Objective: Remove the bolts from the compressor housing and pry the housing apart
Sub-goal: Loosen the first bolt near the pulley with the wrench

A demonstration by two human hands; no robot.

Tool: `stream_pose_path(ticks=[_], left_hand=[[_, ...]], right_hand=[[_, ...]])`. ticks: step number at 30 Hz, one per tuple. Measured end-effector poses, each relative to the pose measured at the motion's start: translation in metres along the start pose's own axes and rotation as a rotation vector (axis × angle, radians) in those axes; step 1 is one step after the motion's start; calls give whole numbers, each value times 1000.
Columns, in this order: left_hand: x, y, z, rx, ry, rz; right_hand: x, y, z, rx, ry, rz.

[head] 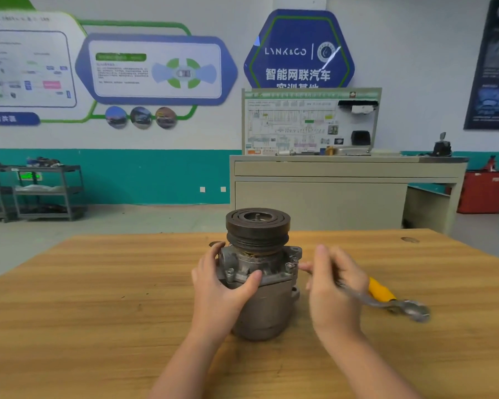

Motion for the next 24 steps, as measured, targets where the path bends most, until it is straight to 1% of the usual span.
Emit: stream_pose_path(ticks=[2, 4, 5, 6, 8, 11, 13, 15, 17, 18, 21, 24], left_hand=[[0, 0, 0, -3, -6, -1], [1, 0, 0, -3, -15, -5], [1, 0, -1, -1, -16, -5], [1, 0, -1, 3, -15, -6], [1, 0, -1, 13, -15, -2], [1, 0, 1, 21, -23, 11], [1, 0, 2, 22, -27, 8], [1, 0, 0, 27, -28, 4], [2, 0, -2, 30, -24, 1], [2, 0, -3, 29, -22, 0], [3, -1, -6, 14, -24, -11], [2, -1, -6, -8, -38, -20]], right_hand=[[-7, 7, 36, 383, 142, 98], [-8, 11, 73, 739, 233, 191], [-5, 12, 87, 876, 252, 203], [-1, 14, 96, 964, 262, 188], [10, 17, 106, 1006, 240, 110], [22, 18, 112, 1008, 110, -21], [29, 15, 110, 1096, 147, -130], [33, 15, 100, 1164, 275, -228], [28, 23, 87, 1104, 371, -241], [23, 28, 79, 1017, 389, -222], [11, 41, 50, 630, 297, -202], [8, 39, 22, 267, 151, -268]])
Point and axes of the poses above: each hand's wrist, its own y-axis towards the middle knuckle, its own x-axis out of the palm, z = x × y, the point moved 8 cm from there along y, towards the middle knuckle, and after that the axes turned 14 degrees about z, right-handed, at the moved point
